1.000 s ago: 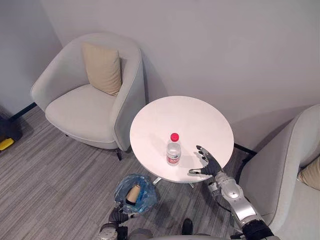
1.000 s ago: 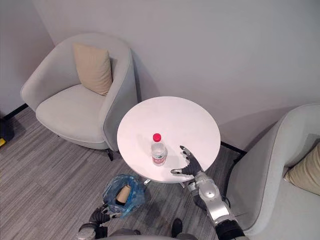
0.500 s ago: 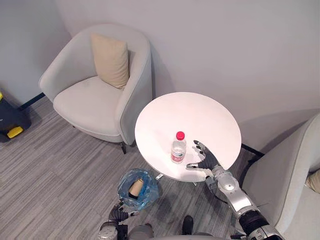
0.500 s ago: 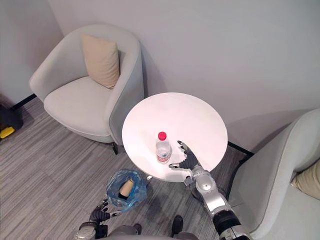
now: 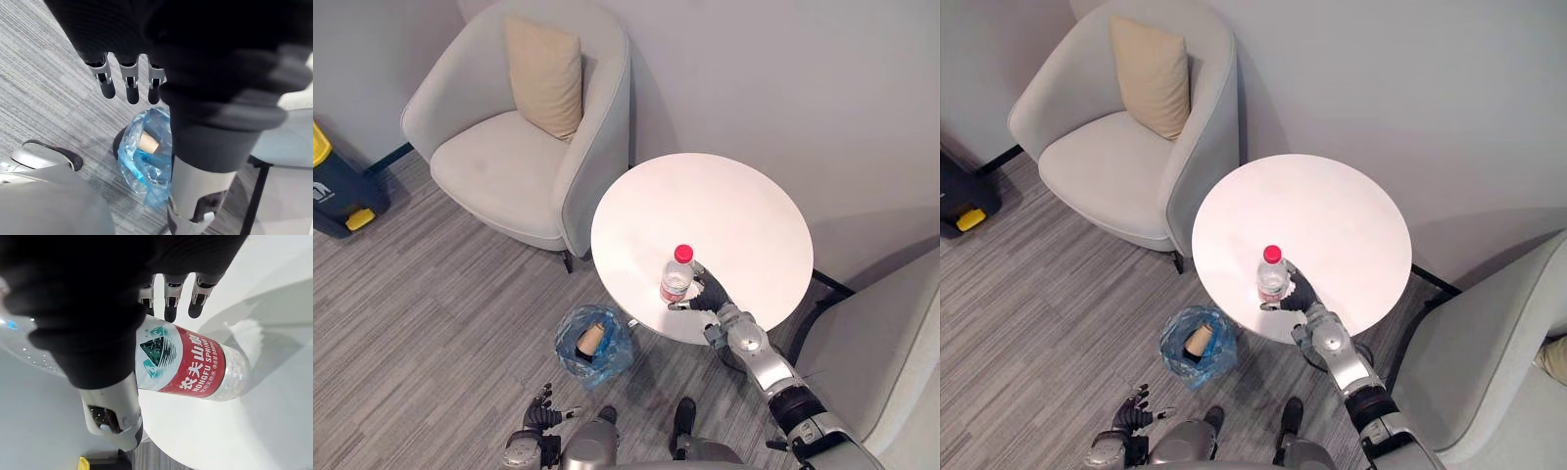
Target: Gather rubbish on tea table into small bin, then transfer packed bag to large trash can.
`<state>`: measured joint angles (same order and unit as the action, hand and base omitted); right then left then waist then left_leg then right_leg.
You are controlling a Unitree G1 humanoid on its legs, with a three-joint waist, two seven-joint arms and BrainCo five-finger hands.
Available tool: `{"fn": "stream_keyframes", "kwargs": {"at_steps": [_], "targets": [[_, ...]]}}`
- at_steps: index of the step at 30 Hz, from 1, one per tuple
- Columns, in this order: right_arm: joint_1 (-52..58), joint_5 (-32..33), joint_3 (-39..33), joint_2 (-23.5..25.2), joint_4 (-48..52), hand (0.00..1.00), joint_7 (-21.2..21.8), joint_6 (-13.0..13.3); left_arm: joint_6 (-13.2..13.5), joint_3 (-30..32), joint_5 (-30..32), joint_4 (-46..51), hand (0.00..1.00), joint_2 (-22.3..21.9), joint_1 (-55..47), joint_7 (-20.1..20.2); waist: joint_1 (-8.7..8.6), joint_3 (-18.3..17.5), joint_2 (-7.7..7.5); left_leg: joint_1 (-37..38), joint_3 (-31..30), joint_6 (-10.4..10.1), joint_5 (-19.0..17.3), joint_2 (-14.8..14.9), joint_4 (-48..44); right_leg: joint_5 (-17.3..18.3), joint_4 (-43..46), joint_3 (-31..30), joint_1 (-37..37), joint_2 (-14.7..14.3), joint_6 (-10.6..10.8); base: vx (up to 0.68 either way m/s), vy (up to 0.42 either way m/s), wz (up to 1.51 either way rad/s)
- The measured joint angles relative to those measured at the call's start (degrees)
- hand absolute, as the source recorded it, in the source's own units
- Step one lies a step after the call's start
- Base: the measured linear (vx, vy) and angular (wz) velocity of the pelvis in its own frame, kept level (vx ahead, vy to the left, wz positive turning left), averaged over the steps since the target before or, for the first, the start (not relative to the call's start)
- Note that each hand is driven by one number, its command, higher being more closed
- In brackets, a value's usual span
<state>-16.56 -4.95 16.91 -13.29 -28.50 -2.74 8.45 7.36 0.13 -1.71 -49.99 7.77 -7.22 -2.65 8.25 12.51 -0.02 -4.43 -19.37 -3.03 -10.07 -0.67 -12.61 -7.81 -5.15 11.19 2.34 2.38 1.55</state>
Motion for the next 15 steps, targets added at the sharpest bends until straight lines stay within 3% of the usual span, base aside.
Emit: {"fn": "stream_keyframes", "kwargs": {"at_steps": [4, 5, 15], "targets": [[-2.1, 0.0, 1.3, 0.6, -2.1, 0.00, -1.0, 0.0, 0.2, 0.0, -0.1, 0.0, 0.00, -0.1, 0.1, -0.1, 0.45, 1.2, 0.04, -1.0, -0.8, -0.1, 0.1, -0.2, -0.4, 0.0, 0.0, 0.8, 0.5, 0.1, 0.0, -0.03, 0.025, 0.10], [-2.3, 0.0, 1.6, 0.6, -2.1, 1.00, -0.9, 0.0, 0.3, 0.0, -0.2, 0.0, 0.00, -0.1, 0.1, -0.1, 0.55, 1.3, 0.06, -1.2, -0.9, -0.1, 0.1, -0.2, -0.4, 0.0, 0.0, 0.9, 0.7, 0.1, 0.0, -0.02, 0.028, 0.08], [-8.4, 0.2, 2.1, 2.3, -4.5, 1.00, -3.5, -0.2, 0.6, -0.7, -0.9, 0.1, 0.00, -0.3, 1.2, -0.3, 2.22, 4.3, 0.24, -2.1, -1.2, -0.1, 0.4, -0.4, -0.3, 0.0, 0.0, 1.5, 1.3, 0.2, 0.0, -0.01, 0.028, 0.03]]}}
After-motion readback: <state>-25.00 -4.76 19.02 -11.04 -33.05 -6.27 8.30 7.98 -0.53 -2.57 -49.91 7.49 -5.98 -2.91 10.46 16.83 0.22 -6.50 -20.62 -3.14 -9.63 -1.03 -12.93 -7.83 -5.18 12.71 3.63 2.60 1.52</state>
